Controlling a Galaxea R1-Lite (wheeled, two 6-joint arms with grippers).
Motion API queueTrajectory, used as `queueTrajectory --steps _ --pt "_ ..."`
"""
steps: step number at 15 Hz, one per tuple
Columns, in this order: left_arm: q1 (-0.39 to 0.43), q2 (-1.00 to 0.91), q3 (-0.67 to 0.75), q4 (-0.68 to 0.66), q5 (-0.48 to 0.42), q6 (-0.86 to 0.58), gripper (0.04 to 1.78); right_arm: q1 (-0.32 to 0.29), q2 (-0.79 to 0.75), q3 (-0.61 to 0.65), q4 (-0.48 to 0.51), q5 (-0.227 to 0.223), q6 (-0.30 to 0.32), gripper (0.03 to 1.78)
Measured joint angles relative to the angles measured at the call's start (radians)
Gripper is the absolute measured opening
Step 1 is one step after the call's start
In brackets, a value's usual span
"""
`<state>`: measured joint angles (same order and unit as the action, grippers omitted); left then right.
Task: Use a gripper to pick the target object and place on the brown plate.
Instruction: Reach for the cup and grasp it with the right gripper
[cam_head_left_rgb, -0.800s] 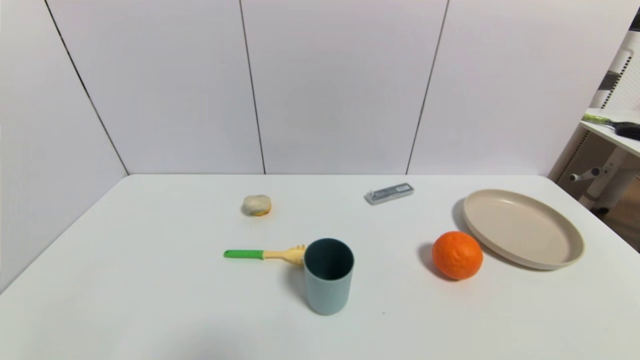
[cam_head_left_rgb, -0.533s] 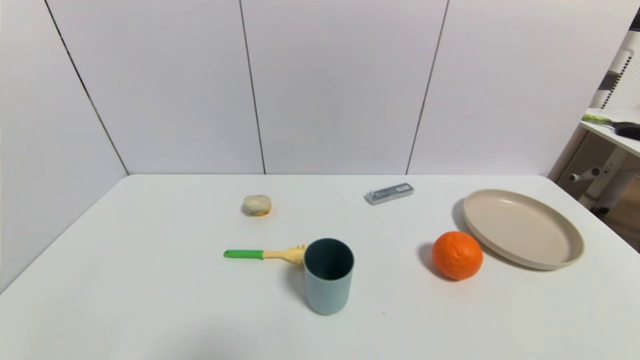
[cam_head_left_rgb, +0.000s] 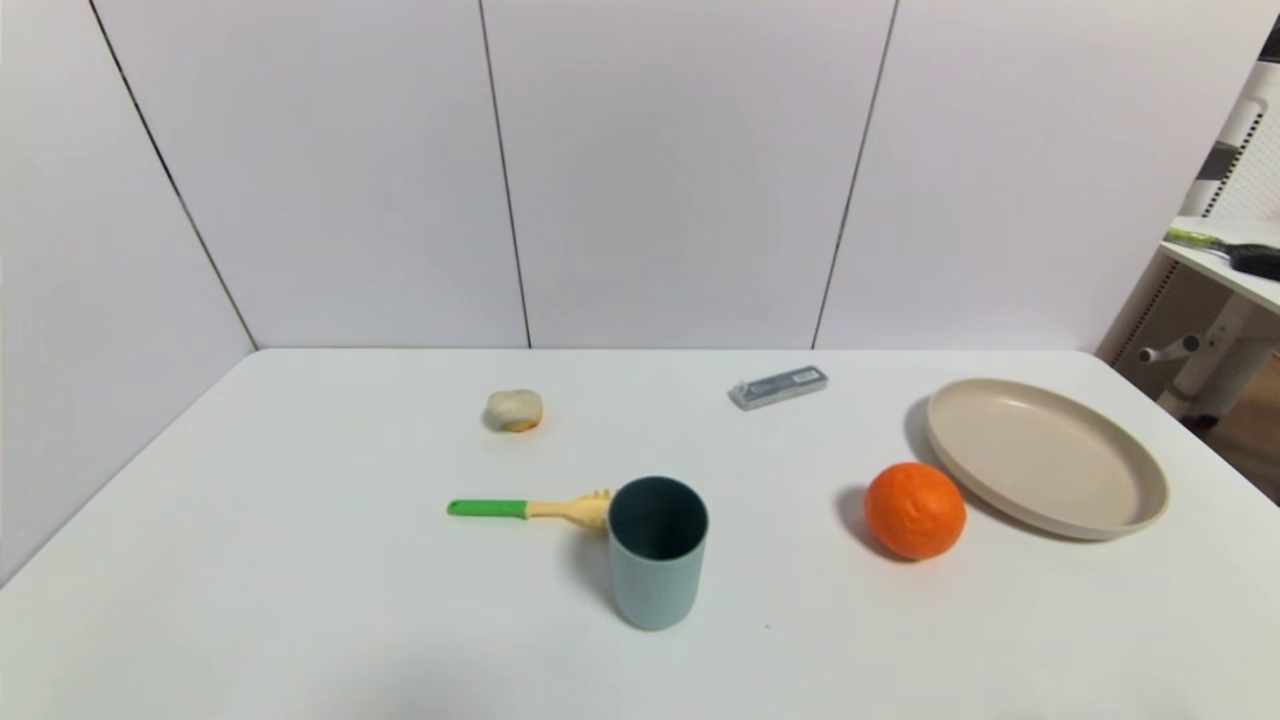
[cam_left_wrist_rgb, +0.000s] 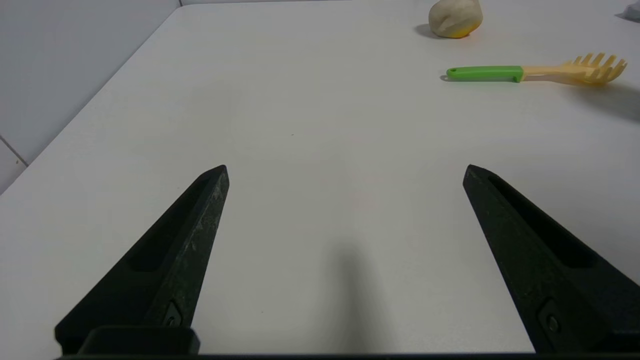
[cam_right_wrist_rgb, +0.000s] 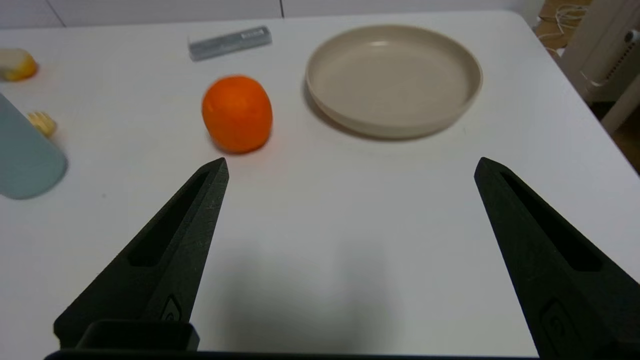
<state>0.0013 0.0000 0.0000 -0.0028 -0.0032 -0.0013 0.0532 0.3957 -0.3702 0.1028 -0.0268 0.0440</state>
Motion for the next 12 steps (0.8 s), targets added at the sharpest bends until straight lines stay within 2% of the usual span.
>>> queueTrajectory --steps 2,5,8,9,12 --pt "0.000 0.000 0.000 0.000 0.000 0.000 1.69 0.064 0.123 -0.112 0.002 -0.005 0.009 1.70" --pt "0.000 0.000 0.000 0.000 0.000 0.000 1.69 0.263 0.303 -0.261 0.004 -0.043 0.033 1.70" --pt "0.000 0.000 0.000 0.000 0.000 0.000 1.69 0.440 0.477 -0.363 0.000 -0.046 -0.011 1.70" --pt "0.000 0.000 0.000 0.000 0.000 0.000 1.69 0.490 0.527 -0.392 -0.001 -0.031 -0.036 1.70" --pt "0.000 0.000 0.000 0.000 0.000 0.000 1.69 0.588 0.665 -0.445 -0.036 0.095 -0.131 1.70"
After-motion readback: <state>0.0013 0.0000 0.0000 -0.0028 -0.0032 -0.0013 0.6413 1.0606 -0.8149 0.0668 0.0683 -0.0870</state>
